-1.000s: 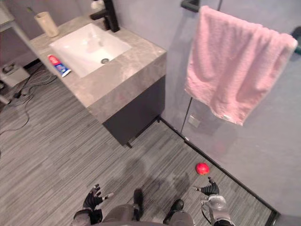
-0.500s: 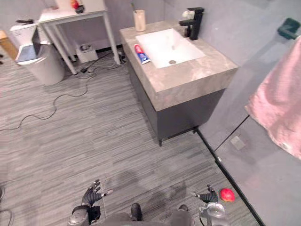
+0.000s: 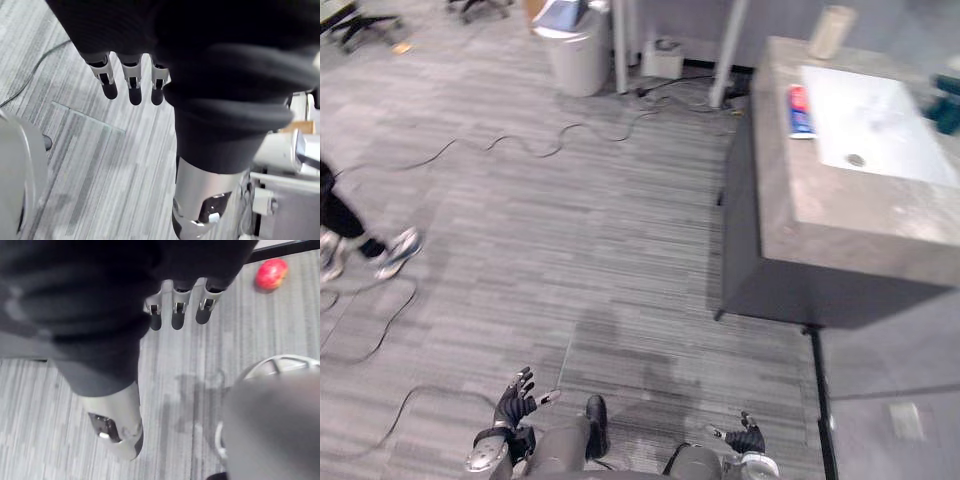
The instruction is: Organize washtable
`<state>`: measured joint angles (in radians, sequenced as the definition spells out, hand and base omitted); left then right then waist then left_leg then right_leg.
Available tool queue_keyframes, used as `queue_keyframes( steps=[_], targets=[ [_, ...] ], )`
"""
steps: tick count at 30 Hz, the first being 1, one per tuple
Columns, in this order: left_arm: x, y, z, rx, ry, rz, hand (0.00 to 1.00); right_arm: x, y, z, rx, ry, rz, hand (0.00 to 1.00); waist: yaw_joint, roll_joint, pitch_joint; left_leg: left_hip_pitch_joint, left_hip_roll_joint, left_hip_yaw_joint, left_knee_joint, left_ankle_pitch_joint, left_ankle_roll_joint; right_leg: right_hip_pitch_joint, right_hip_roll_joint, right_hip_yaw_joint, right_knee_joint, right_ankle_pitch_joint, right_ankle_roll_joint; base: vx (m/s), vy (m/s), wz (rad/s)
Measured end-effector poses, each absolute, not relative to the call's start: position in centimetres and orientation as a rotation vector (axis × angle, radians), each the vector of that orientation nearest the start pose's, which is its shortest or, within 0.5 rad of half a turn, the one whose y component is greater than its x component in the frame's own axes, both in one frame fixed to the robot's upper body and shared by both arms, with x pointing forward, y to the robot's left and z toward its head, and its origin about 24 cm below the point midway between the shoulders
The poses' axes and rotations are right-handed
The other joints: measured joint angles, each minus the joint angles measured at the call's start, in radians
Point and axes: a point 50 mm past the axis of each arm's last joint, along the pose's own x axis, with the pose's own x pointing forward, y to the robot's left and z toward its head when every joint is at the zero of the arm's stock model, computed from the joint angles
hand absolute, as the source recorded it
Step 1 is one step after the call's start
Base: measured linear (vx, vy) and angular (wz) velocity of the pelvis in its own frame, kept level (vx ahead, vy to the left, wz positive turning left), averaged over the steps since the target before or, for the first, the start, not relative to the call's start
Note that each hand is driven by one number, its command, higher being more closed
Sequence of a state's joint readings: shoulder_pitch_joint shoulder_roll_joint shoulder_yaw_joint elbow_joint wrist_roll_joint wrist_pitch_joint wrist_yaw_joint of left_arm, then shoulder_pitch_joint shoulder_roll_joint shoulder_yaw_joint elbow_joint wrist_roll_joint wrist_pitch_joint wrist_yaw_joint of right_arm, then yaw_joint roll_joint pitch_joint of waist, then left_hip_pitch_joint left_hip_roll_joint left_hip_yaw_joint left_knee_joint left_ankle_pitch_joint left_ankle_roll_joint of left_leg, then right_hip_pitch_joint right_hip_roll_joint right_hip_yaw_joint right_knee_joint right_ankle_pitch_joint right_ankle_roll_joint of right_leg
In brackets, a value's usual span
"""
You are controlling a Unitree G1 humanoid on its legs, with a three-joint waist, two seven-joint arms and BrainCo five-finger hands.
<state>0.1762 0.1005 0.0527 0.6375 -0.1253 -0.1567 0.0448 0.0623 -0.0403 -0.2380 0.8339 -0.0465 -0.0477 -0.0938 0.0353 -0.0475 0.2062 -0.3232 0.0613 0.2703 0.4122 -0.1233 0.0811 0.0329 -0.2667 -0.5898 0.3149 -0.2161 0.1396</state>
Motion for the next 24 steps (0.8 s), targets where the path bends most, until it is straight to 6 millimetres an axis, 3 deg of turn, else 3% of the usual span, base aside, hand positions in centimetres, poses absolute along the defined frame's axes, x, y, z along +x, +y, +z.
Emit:
queue_keyframes(
  steps=[3, 4, 5, 6, 9, 13, 16, 19, 20, 21, 22, 23, 24],
  targets=[
    [14.2, 20.6, -11.1, -0.015, 0.658, 0.227, 0.00, 15.0, -20.9, -12.9, -0.022, 0.821, -0.323, 0.00, 0.031, 0.016, 0.009, -0.010, 0.012, -0.001, 0.116, -0.117, -0.005, 0.010, -0.015, 0.054, 0.056, -0.011, 0.017, 0.14, 0.153, -0.17],
    [14.0, 20.7, -11.2, -0.015, 0.662, 0.230, 0.00, 14.7, -21.0, -13.0, -0.022, 0.832, -0.323, 0.00, 0.033, 0.015, 0.012, 0.002, 0.008, 0.003, 0.147, -0.158, 0.001, -0.009, -0.044, 0.091, 0.143, -0.017, 0.022, 0.16, 0.164, -0.03],
    [13.8, 20.7, -11.3, -0.013, 0.670, 0.232, 0.00, 14.6, -20.9, -13.1, -0.022, 0.838, -0.322, 0.00, 0.035, 0.013, 0.015, 0.014, 0.004, 0.007, 0.162, -0.180, 0.006, -0.044, -0.071, 0.128, 0.240, -0.010, 0.011, 0.20, 0.185, -0.06],
    [13.6, 20.9, -11.3, -0.009, 0.678, 0.232, 0.00, 14.5, -20.7, -13.1, -0.024, 0.843, -0.310, 0.00, 0.033, 0.012, 0.025, 0.042, 0.000, 0.006, 0.176, -0.209, 0.012, -0.114, -0.099, 0.193, 0.404, 0.005, -0.048, 0.17, 0.140, -0.05],
    [13.3, 21.4, -11.3, 0.005, 0.689, 0.239, 0.00, 13.8, -19.9, -13.6, -0.033, 0.874, -0.266, 0.00, 0.028, 0.006, 0.043, 0.121, -0.003, -0.001, 0.170, -0.262, 0.016, -0.237, -0.071, 0.257, 0.575, -0.053, -0.023, 0.18, 0.066, 0.03],
    [13.3, 21.9, -11.1, 0.007, 0.682, 0.257, 0.00, 14.0, -19.8, -13.8, -0.041, 0.886, -0.254, 0.00, 0.008, -0.017, 0.046, 0.164, 0.007, -0.003, 0.151, -0.293, -0.010, -0.378, -0.007, 0.174, 0.369, -0.062, -0.021, 0.24, 0.002, 0.00],
    [13.5, 21.9, -11.2, 0.003, 0.682, 0.260, 0.00, 14.0, -20.1, -13.9, -0.056, 0.900, -0.249, 0.00, -0.011, -0.020, 0.045, 0.239, 0.001, -0.022, 0.092, -0.298, -0.019, -0.420, 0.067, 0.194, 0.111, 0.038, -0.034, 0.34, -0.014, 0.28],
    [13.7, 22.0, -11.1, 0.005, 0.675, 0.259, 0.00, 13.9, -20.2, -13.9, -0.056, 0.898, -0.253, 0.00, -0.028, -0.021, 0.038, 0.335, -0.009, -0.068, 0.012, -0.320, -0.066, -0.441, 0.092, 0.200, 0.130, 0.098, -0.122, 0.54, -0.109, 0.60],
    [13.4, 22.2, -11.1, 0.008, 0.677, 0.268, 0.00, 13.7, -19.9, -14.0, -0.058, 0.907, -0.242, 0.00, -0.028, -0.031, 0.024, 0.359, 0.000, -0.075, 0.017, -0.328, -0.115, -0.436, 0.119, 0.183, 0.124, 0.133, -0.163, 0.61, -0.173, 0.35],
    [13.3, 22.5, -11.0, 0.010, 0.679, 0.279, 0.00, 13.7, -20.1, -14.0, -0.060, 0.905, -0.246, 0.00, -0.028, -0.021, 0.008, 0.346, 0.035, -0.077, 0.074, -0.332, -0.134, -0.422, 0.152, 0.180, 0.135, 0.163, -0.212, 0.64, -0.169, 0.17],
    [13.5, 22.4, -10.9, 0.005, 0.669, 0.277, 0.00, 13.9, -20.1, -13.9, -0.065, 0.899, -0.244, 0.00, -0.025, -0.002, 0.007, 0.327, 0.063, -0.073, 0.122, -0.321, -0.155, -0.415, 0.172, 0.176, 0.130, 0.161, -0.224, 0.66, -0.161, -0.12],
    [13.4, 22.3, -10.9, -0.002, 0.671, 0.278, 0.00, 14.3, -20.1, -13.7, -0.077, 0.880, -0.230, 0.00, -0.024, 0.011, 0.009, 0.276, 0.100, -0.071, 0.258, -0.251, -0.201, -0.381, 0.205, 0.182, 0.095, 0.144, -0.234, 0.77, -0.175, -0.59],
    [13.4, 21.8, -11.1, -0.019, 0.676, 0.275, 0.00, 14.7, -20.1, -13.4, -0.077, 0.863, -0.230, 0.00, -0.020, 0.018, 0.010, 0.218, 0.133, -0.070, 0.413, -0.177, -0.198, -0.324, 0.234, 0.217, 0.038, 0.143, -0.233, 0.73, -0.156, -0.74]
  ],
)
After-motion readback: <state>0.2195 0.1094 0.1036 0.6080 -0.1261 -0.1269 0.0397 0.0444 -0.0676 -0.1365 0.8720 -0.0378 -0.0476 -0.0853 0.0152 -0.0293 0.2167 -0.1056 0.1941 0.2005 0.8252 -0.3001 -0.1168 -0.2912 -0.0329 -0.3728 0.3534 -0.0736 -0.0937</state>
